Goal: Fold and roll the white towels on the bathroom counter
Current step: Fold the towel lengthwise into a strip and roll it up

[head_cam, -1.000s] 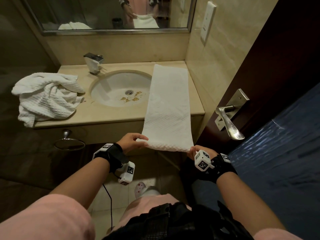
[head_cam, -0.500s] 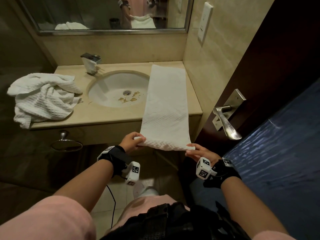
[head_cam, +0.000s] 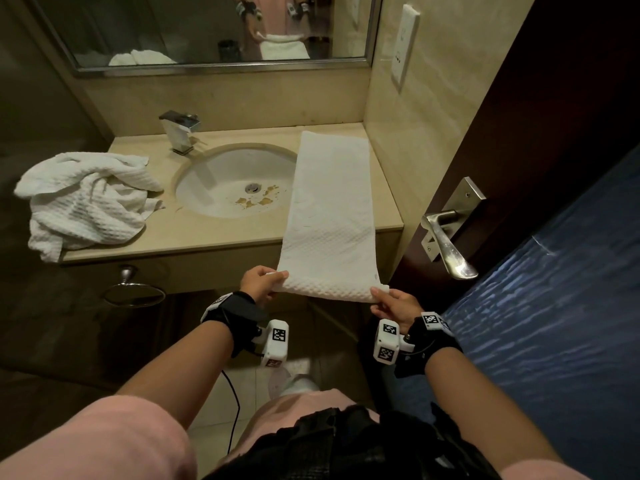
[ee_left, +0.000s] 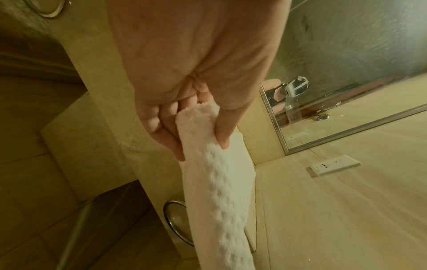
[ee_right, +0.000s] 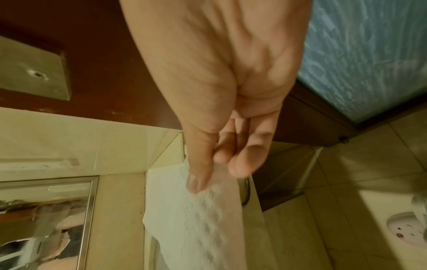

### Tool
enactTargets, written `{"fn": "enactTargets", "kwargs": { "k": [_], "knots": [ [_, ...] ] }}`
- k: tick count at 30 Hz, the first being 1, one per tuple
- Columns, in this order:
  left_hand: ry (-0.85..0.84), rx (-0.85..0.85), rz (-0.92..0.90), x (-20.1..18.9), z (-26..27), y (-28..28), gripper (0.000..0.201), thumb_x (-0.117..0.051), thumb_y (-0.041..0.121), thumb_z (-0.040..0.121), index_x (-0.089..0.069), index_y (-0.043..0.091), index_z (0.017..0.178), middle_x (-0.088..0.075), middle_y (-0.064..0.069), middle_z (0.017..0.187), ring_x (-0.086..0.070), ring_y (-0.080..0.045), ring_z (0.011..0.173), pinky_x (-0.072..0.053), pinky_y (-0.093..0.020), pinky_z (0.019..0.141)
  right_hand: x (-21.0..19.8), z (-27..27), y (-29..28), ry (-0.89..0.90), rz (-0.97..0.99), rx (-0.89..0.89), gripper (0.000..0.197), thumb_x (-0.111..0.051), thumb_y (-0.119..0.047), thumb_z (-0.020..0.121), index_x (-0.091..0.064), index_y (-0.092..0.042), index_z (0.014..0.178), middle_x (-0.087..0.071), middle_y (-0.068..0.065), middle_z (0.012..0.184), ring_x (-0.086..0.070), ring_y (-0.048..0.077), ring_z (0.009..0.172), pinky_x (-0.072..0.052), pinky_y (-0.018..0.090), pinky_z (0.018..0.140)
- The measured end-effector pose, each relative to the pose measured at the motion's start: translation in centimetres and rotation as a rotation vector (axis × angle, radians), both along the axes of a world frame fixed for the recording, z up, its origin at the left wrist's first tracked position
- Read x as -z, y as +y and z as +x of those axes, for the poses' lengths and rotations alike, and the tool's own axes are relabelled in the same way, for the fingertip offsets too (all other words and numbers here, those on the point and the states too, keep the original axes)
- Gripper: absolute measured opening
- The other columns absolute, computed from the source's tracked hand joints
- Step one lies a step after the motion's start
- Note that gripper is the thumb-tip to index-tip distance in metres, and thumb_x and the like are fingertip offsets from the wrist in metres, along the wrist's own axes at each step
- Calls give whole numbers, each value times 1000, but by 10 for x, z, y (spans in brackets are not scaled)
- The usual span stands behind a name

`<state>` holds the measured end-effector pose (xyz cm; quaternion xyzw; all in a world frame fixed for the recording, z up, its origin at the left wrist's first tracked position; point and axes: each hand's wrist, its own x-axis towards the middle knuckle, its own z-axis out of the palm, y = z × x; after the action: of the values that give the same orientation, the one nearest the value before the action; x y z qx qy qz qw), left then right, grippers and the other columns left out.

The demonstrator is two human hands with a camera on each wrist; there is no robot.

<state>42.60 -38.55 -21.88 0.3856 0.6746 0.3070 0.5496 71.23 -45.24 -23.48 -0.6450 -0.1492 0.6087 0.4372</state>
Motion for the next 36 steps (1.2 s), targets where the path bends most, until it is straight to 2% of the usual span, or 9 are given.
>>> {"fn": "enactTargets", "kwargs": {
  "k": [3,6,8,12,17,21,27,32,36],
  "knots": [
    [12,-34,1,2,0,0,30,-79,18,76,-50,13,68,-59,-10,78,-57,-25,71,-48,-34,62,4,-4,2,19,-25,82,16,-70,-10,84,-62,0,93,-65,10,84,-66,15,73,-57,19,57],
    [62,-46,-2,4,4,-1,33,-79,18,75,-47,13,68,-60,-11,77,-57,-25,71,-51,-36,67,7,-3,6,35,-76,128,17,-69,-8,86,-58,4,87,-63,7,55,-57,7,38,-45,17,38],
    [102,-43,0,3,6,-3,34,-78,18,77,-45,13,68,-59,-9,72,-55,-22,63,-47,-28,55,12,-1,9,40,-112,129,21,-68,-9,87,-59,7,98,-61,5,47,-56,9,34,-42,17,36],
    [170,-21,-67,1,7,0,34,-78,23,78,-46,13,69,-58,-6,76,-55,-23,70,-43,-27,53,16,1,15,20,-183,99,31,-68,-12,87,-60,7,110,-66,11,65,-62,19,43,-48,24,41],
    [226,14,-130,0,9,6,33,-72,20,84,-46,12,65,-52,-5,69,-53,-23,73,-44,-29,67,6,-1,17,-58,-209,70,16,-67,-3,85,-57,8,88,-62,17,72,-61,26,57,-46,24,36],
    [222,67,-113,1,7,8,31,-62,17,91,-43,13,67,-47,-7,67,-45,-18,59,-40,-26,46,13,-2,23,-78,-211,79,50,-71,-2,81,-47,11,123,-64,29,108,-67,29,52,-50,29,39],
    [233,157,-102,6,-3,11,37,-67,29,88,-45,14,62,-53,-9,61,-49,-21,54,-54,-39,70,22,3,27,-51,-251,88,46,-68,0,83,-48,14,122,-63,29,110,-67,33,70,-53,31,44],
    [276,335,-123,-3,-8,17,41,-65,35,88,-45,15,57,-55,4,53,-59,-9,53,-43,-15,47,18,9,35,-29,-299,105,43,-65,2,84,-48,11,122,-61,29,114,-65,33,75,-54,34,42],
    [378,555,-130,-7,-15,32,50,-67,45,83,-48,18,46,-47,11,36,-45,-1,41,-34,-17,48,19,12,39,-34,-374,25,38,-60,-3,89,-54,9,124,-63,20,95,-62,23,66,-53,29,42]
  ]
}}
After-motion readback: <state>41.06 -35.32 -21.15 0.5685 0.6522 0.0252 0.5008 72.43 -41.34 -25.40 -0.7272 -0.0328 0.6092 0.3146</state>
